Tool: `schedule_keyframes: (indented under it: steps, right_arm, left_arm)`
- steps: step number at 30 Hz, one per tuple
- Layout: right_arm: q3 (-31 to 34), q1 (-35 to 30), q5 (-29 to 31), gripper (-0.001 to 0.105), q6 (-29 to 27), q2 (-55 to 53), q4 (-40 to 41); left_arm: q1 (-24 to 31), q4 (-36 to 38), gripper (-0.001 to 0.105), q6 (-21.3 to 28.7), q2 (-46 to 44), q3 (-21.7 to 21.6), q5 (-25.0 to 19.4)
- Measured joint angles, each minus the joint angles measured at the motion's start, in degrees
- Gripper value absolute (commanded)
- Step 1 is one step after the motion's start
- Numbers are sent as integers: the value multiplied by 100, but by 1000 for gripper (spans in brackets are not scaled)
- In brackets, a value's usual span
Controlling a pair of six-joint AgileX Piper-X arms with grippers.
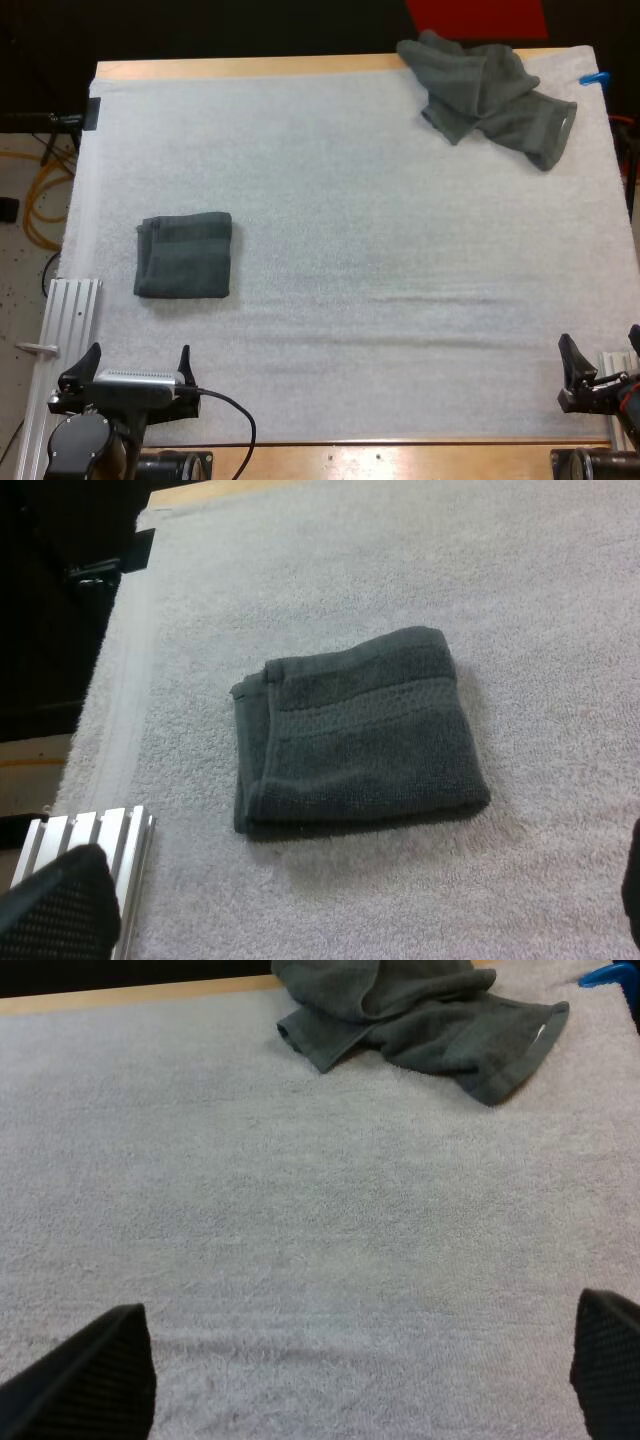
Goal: Pick towel from pile fold and stack
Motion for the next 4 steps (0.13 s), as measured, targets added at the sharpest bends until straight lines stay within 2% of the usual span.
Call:
schedule_keyframes:
  steps: [4]
  right_arm:
    - [0,0,0,82,0,0,0]
  left_arm:
    - [0,0,105,0,0,0,0]
